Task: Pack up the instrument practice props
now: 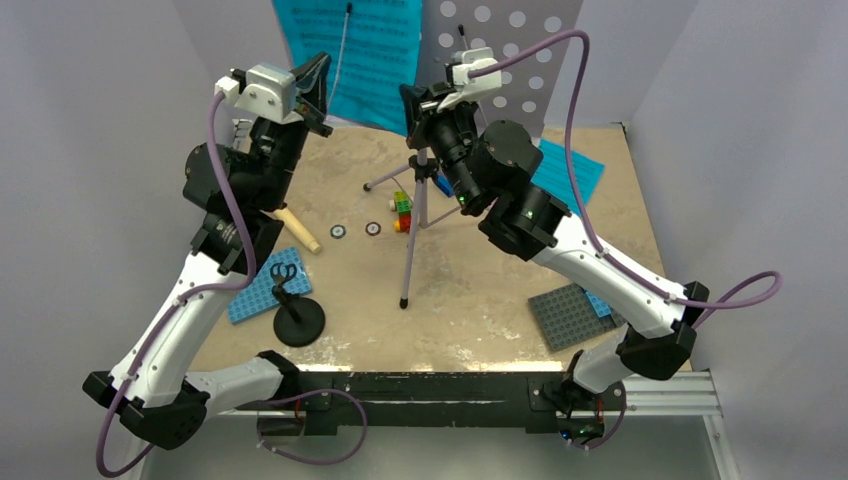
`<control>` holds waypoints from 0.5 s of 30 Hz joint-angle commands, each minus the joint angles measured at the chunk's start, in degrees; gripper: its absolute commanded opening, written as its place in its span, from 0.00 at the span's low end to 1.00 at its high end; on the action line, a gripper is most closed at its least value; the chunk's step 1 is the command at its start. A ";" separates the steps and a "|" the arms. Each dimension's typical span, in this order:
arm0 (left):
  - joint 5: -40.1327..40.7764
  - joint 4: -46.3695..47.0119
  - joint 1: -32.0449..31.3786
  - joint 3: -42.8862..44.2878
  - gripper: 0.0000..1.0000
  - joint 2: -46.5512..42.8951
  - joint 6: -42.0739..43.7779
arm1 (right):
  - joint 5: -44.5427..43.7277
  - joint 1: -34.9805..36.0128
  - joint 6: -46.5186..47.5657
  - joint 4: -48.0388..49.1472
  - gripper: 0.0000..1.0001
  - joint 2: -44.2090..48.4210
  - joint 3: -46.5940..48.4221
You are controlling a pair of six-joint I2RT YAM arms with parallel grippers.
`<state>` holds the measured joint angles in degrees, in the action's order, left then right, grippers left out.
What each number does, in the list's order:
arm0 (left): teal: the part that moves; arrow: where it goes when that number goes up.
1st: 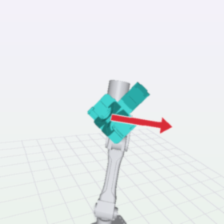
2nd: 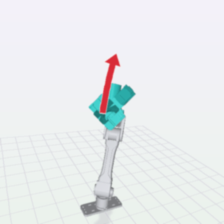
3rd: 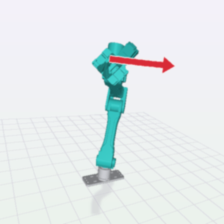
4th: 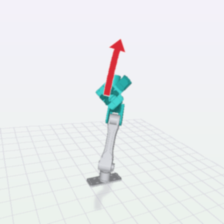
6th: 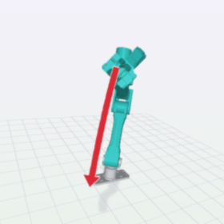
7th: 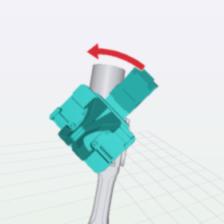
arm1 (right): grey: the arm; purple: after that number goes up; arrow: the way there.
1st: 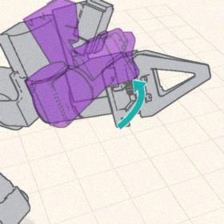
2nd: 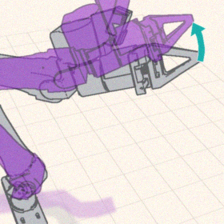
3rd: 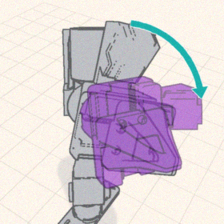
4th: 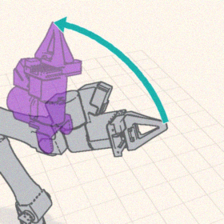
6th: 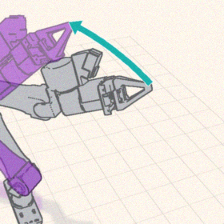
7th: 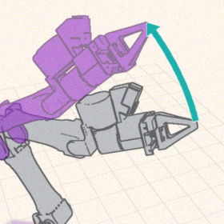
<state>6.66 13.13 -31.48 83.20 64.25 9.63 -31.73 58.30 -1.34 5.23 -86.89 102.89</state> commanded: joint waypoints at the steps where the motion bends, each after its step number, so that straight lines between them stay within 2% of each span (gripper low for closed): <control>1: -1.18 4.01 0.33 -0.87 0.00 -1.71 -1.64 | 0.34 -0.21 0.94 2.40 0.00 3.37 -0.34; 3: -0.40 3.59 0.34 -0.48 0.00 -1.19 -1.71 | 0.26 -0.21 0.97 2.29 0.00 3.19 -0.15; 7: -0.38 0.65 0.28 1.40 0.29 0.25 -1.55 | 0.35 -0.21 0.99 1.12 0.00 2.44 0.58; 10: -0.53 -3.13 0.31 3.14 0.41 1.12 -1.63 | 0.56 -0.16 0.99 0.92 0.00 2.28 0.64; 15: 0.24 -13.85 0.34 9.92 0.47 4.67 -2.09 | 0.76 -0.21 0.93 0.78 0.00 1.97 1.34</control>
<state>6.44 7.14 -31.48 86.52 66.92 8.49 -31.73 58.30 -1.28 5.02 -85.12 102.56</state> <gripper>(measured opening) 0.461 0.007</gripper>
